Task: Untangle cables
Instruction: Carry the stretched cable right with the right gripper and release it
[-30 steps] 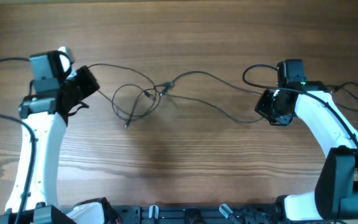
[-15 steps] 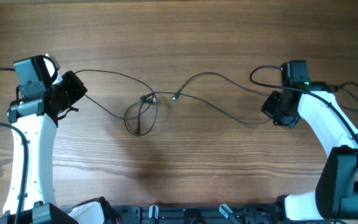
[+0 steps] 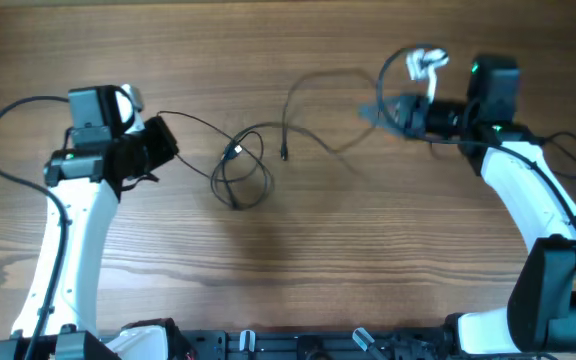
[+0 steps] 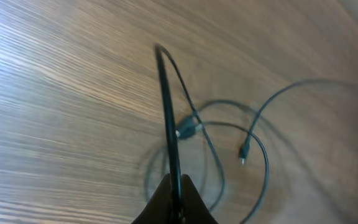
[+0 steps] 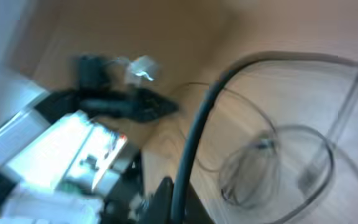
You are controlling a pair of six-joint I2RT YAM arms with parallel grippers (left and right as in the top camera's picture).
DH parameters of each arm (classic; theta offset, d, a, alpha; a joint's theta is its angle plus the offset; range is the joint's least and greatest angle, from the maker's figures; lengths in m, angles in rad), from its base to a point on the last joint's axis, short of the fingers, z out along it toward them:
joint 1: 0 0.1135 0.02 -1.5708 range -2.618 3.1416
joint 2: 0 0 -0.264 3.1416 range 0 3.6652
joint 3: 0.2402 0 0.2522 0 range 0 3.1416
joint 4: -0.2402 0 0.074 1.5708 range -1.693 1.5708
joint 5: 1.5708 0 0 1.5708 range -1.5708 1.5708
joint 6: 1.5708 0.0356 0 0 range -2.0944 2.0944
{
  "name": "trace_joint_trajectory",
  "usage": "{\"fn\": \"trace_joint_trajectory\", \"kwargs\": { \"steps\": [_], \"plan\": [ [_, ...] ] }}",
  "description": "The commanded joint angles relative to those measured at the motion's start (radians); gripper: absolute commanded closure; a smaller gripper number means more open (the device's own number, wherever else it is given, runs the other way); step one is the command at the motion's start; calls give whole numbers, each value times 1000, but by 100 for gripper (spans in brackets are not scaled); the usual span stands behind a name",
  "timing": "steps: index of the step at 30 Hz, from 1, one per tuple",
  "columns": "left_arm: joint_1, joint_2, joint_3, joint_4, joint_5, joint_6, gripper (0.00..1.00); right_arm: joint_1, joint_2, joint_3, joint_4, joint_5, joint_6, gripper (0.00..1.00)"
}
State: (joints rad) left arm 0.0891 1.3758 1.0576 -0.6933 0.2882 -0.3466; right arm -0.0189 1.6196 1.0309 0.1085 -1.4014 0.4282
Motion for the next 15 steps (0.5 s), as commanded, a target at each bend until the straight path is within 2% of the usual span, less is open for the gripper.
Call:
{"fn": "trace_joint_trajectory", "kwargs": {
  "steps": [1,4,6,9,12,15],
  "plan": [
    [-53,26,1,-17,-2,1,96,0,-9,21,433,-211,581,96],
    [-92,45,1,-47,-20,2,96,-4,-9,21,952,-138,952,96],
    [-112,58,1,-65,-43,1,96,-16,-8,21,1076,-101,1074,96],
    [-146,84,1,-91,-78,1,96,-46,-6,21,1008,-115,1109,96],
    [-167,100,1,-98,-99,1,96,-68,-6,21,824,-124,1008,95],
    [-185,104,1,-98,-113,1,96,-88,-6,21,562,-73,877,95]
  ]
}}
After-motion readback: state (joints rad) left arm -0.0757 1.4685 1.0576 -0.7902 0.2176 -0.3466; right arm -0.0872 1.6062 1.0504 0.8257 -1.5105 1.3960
